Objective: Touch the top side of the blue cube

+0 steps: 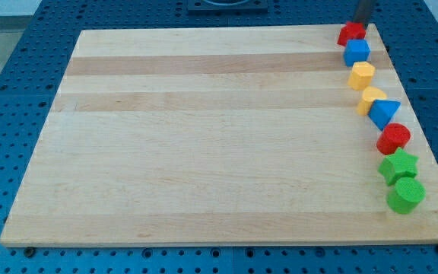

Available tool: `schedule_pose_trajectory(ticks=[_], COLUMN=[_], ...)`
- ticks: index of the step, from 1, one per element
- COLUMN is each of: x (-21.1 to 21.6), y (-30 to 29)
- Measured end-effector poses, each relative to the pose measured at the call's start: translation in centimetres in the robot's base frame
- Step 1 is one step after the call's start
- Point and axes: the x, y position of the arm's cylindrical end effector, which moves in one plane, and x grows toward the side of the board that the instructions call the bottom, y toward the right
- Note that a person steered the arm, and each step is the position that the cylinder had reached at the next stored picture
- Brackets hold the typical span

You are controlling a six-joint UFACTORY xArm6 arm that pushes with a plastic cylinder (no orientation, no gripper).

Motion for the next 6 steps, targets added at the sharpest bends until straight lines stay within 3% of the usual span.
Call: schedule_pose_trajectory(ticks=[1,2,4,5,6], x=[0.1,3.3,21.6,23.5,19.6], y=[-0.6,-4.7,-20.6,-22.2,-22.0])
